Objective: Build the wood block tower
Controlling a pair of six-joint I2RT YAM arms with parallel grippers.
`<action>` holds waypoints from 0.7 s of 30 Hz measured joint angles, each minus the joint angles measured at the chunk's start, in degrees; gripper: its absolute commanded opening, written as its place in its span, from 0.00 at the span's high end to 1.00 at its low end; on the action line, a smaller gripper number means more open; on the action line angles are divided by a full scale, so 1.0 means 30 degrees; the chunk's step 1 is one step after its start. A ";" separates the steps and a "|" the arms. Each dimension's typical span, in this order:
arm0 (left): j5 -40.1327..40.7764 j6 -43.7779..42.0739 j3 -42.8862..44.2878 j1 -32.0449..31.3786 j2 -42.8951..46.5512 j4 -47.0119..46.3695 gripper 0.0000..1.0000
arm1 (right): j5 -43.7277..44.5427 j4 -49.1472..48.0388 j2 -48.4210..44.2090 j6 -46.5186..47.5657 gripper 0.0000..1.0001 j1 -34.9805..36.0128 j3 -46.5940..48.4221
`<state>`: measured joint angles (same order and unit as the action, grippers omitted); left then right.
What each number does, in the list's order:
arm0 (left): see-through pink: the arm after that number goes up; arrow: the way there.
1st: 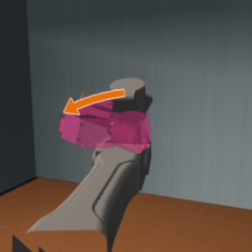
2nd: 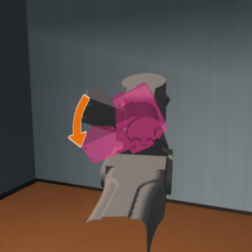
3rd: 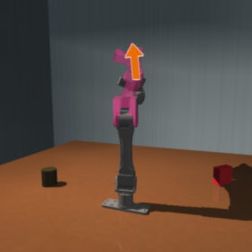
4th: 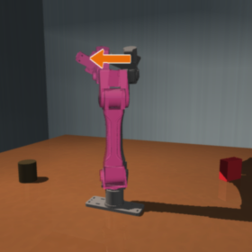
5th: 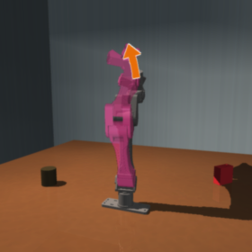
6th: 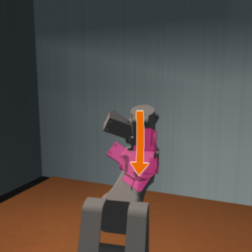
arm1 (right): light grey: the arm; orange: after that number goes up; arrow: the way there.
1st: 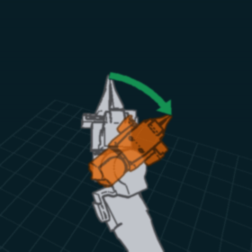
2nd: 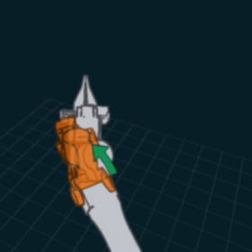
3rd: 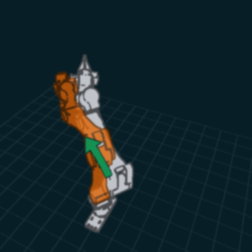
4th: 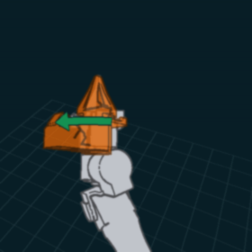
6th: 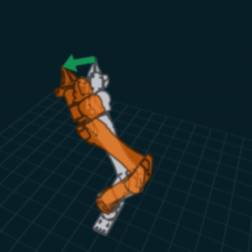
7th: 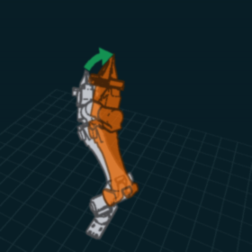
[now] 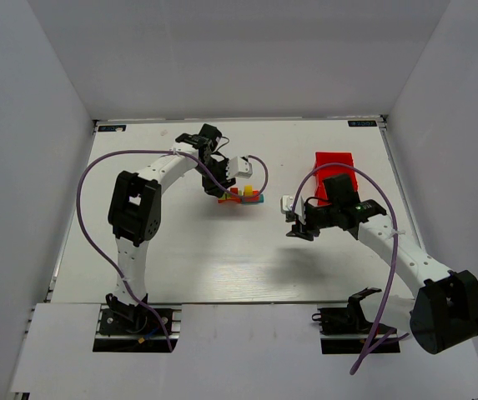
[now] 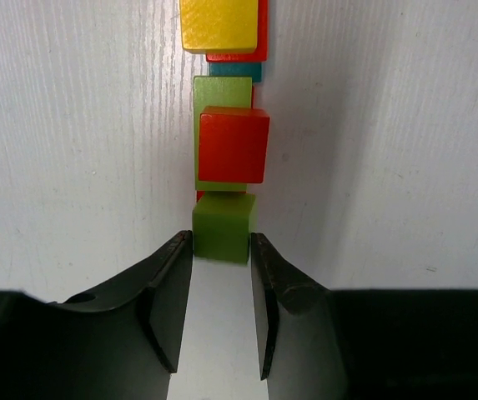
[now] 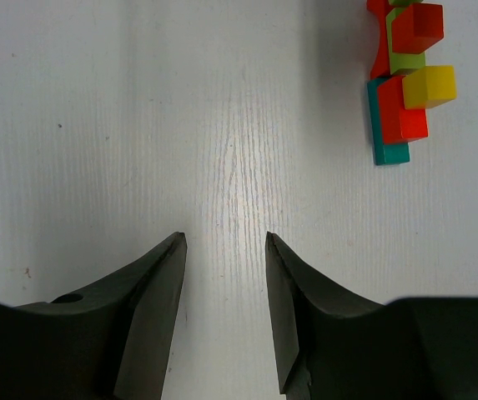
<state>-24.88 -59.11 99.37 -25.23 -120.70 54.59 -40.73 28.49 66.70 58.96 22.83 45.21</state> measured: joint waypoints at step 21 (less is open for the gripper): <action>0.0015 0.0015 -0.0182 0.0000 0.0066 -0.0503 0.47 | 0.0000 0.0000 0.0000 0.0000 0.51 -0.0036 0.0000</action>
<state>-24.84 -59.07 98.83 -25.23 -120.51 53.08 -40.73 28.49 66.70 58.96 22.72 45.21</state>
